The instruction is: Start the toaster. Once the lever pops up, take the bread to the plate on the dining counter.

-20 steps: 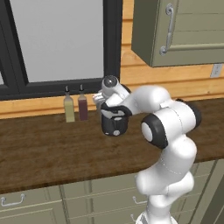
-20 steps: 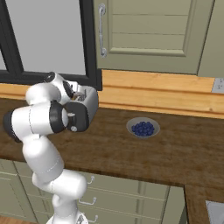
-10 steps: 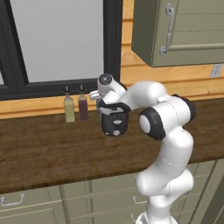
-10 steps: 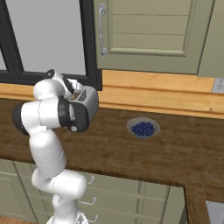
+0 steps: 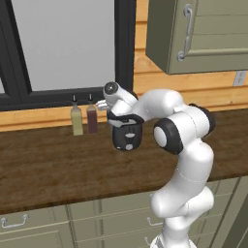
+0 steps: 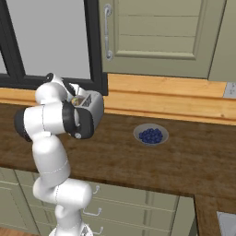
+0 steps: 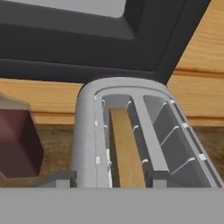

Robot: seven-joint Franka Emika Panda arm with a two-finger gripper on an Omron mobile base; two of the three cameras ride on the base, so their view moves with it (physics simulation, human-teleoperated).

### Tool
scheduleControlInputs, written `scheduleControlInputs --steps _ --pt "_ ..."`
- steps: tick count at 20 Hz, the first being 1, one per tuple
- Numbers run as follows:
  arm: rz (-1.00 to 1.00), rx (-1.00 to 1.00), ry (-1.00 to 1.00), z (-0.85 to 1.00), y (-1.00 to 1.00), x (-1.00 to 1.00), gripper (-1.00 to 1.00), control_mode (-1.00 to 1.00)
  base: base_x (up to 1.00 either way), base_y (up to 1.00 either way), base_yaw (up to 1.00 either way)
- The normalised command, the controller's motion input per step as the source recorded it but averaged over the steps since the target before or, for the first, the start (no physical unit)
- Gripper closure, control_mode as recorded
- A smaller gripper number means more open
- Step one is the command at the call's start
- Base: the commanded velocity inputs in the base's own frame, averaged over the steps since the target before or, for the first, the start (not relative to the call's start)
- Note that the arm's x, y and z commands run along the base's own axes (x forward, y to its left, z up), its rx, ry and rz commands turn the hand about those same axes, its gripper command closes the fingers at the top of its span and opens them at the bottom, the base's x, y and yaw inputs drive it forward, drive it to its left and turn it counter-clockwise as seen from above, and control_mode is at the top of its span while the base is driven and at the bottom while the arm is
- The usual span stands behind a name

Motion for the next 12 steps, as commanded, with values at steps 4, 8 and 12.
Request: scheduleControlInputs --steps 4,8,12 --pt "-0.11 0.00 0.00 -0.10 -0.38 -0.04 1.00 -1.00 0.00 0.00 0.00" --pt "-0.10 0.00 0.00 -0.01 -0.35 -0.09 1.00 -1.00 0.00 0.00 0.00" --pt "-0.06 0.00 -0.07 0.16 -0.11 -0.23 1.00 -1.00 0.00 0.00 0.00"
